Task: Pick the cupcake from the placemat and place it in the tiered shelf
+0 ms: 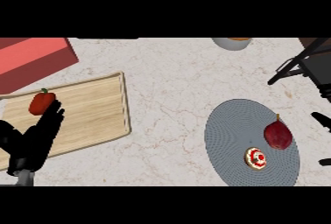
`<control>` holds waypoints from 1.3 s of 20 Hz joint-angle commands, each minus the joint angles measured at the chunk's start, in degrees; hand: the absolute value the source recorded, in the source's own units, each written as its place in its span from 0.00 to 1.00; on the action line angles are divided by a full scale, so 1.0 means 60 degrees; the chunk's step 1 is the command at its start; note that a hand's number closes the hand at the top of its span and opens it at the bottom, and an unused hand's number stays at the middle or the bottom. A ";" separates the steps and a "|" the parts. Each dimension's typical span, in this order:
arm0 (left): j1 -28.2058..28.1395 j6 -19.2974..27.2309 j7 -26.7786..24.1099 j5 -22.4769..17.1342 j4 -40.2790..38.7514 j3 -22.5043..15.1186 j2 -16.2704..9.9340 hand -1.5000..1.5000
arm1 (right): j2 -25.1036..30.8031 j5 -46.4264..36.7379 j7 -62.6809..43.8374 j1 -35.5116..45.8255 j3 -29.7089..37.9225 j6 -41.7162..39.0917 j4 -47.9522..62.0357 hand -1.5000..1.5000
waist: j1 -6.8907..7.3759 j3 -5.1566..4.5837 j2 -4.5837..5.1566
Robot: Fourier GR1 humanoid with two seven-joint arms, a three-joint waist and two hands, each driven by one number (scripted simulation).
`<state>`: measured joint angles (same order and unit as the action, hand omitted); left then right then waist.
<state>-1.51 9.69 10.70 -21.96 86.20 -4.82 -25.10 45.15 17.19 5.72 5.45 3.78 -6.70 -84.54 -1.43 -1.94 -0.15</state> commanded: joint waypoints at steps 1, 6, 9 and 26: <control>0.0017 0.0089 0.0475 -0.0044 -0.0665 -0.0324 0.0432 0.50 | 0.0238 0.0395 0.1867 -0.1154 0.0572 -0.1444 0.1339 0.00 | -0.0164 0.0364 0.0097; -0.0235 0.0071 0.0288 0.0052 -0.0818 -0.0377 0.0594 0.50 | 0.1128 0.0394 0.2408 -0.1705 0.0373 -0.3289 0.0915 0.00 | -0.0185 0.0339 0.0040; 0.0057 0.0121 0.0527 0.0245 -0.0968 -0.0497 0.0606 0.50 | 0.1878 0.0727 0.1898 -0.1472 0.0640 -0.4109 0.0684 0.00 | -0.0086 0.0321 0.0034; 0.0433 -0.0004 0.0814 0.0509 -0.1022 -0.0470 0.0957 0.50 | 0.1843 -0.0759 -0.4842 -0.1847 -0.0624 -0.1034 -0.4879 0.00 | 0.0189 0.0304 0.0012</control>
<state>1.92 9.19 12.56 -18.92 82.10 -6.10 -21.16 55.92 15.67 -14.70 -6.44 1.92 -16.29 -108.28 -0.66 0.56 -0.64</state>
